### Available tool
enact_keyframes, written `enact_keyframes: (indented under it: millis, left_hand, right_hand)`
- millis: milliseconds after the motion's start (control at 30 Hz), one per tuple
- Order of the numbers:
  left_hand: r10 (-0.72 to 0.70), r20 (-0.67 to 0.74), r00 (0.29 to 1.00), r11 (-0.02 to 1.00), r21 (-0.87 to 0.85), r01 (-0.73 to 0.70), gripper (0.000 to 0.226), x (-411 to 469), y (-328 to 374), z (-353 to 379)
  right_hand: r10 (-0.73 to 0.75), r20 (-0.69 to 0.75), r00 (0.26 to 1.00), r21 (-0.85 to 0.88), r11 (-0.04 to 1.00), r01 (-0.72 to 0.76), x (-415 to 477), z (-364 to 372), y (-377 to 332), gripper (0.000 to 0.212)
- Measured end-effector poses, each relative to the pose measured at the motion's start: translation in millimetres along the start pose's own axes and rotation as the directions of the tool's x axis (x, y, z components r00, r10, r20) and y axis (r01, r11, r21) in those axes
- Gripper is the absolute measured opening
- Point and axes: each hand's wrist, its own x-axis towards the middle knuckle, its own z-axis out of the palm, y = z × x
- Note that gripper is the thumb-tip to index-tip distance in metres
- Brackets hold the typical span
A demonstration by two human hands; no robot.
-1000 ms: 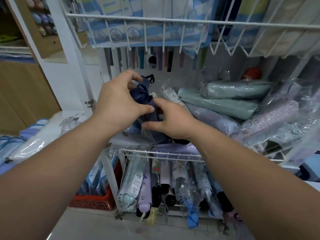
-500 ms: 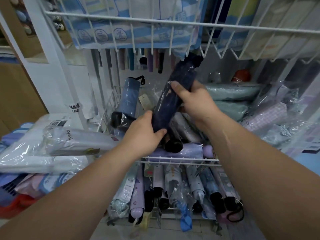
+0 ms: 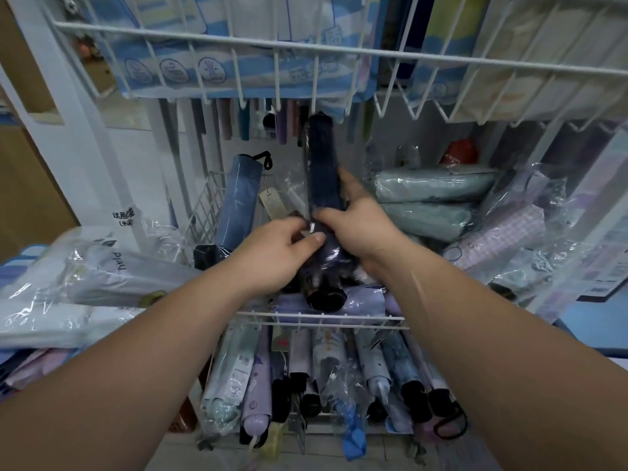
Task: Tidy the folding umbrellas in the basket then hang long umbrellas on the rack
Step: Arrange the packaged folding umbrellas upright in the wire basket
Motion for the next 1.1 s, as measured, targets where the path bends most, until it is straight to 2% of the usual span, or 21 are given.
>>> enact_keyframes:
  millis: [33,67,133,200,300,433,467,500,600,700,800,867,967,1033,1100]
  left_hand:
    - [0.003,0.020,1.000,0.995,0.096,-0.005,0.029,-1.6,-4.7,-4.6]
    - [0.012,0.012,1.000,0.965,0.261,-0.015,0.034,-1.9,-10.4,-9.7]
    - [-0.003,0.001,1.000,0.780,0.625,0.002,0.042,1.4,-23.0,-17.3]
    - [-0.119,0.023,0.993,0.592,0.804,0.052,0.045,4.8,-29.6,-19.1]
    - [-0.214,0.027,0.976,0.440,0.895,0.071,0.041,7.2,-35.1,-14.6]
    - [-0.263,0.009,0.965,0.381,0.920,0.096,0.033,12.6,-36.5,-13.8]
    - [-0.285,0.020,0.958,0.375,0.923,0.092,0.031,14.4,-35.3,-15.7]
    - [-0.306,0.038,0.951,0.375,0.923,0.084,0.029,16.2,-33.3,-18.8]
    - [-0.360,0.105,0.927,0.391,0.919,0.047,0.037,20.4,-23.7,-32.8]
    - [-0.338,0.164,0.927,0.392,0.920,-0.020,0.039,23.2,-19.2,-41.9]
    - [-0.360,0.206,0.910,0.429,0.903,-0.034,0.044,24.2,-19.9,-43.6]
    - [-0.339,0.208,0.917,0.447,0.894,-0.038,0.045,21.9,-19.3,-45.1]
    - [-0.242,0.181,0.953,0.465,0.884,-0.050,0.046,16.9,-12.8,-50.8]
    - [-0.170,0.170,0.971,0.458,0.886,-0.075,0.047,14.0,-5.5,-55.4]
    - [-0.081,0.160,0.984,0.433,0.895,-0.110,0.047,11.1,4.4,-59.1]
  right_hand:
    - [-0.032,0.004,0.999,-0.124,0.992,0.032,0.2,-9.1,-2.9,0.079]
    - [-0.061,0.018,0.998,-0.269,0.961,0.063,-1.0,-18.7,-6.4,0.079]
    - [-0.095,0.058,0.994,-0.569,0.815,0.111,-5.4,-34.7,-9.0,0.078]
    - [-0.108,0.084,0.991,-0.763,0.632,0.134,-10.8,-43.2,-2.9,0.074]
    - [-0.106,0.091,0.990,-0.874,0.468,0.131,-21.7,-41.3,11.5,0.064]
    - [-0.152,0.117,0.981,-0.966,0.211,0.148,-27.4,-25.9,19.5,0.049]
    - [-0.136,0.147,0.980,-0.968,0.184,0.170,-26.9,-23.3,20.0,0.044]
    - [-0.093,0.167,0.981,-0.962,0.201,0.183,-26.1,-22.1,20.2,0.040]
    - [-0.007,0.153,0.988,-0.918,0.368,0.145,-25.1,-23.3,20.3,0.034]
    - [-0.127,0.147,0.981,-0.883,0.431,0.188,-29.9,-20.2,16.6,0.040]
    - [-0.129,0.411,0.902,-0.767,0.486,0.419,-37.2,-4.9,10.9,0.048]
    - [-0.034,0.522,0.852,-0.756,0.444,0.481,-36.5,3.7,13.7,0.050]
    - [-0.030,0.498,0.867,-0.822,0.302,0.483,-26.4,5.3,12.7,0.067]
    - [-0.060,0.471,0.880,-0.835,0.293,0.466,-16.7,10.6,4.7,0.080]
    - [-0.073,0.496,0.865,-0.795,0.363,0.486,-7.1,22.0,-0.6,0.080]
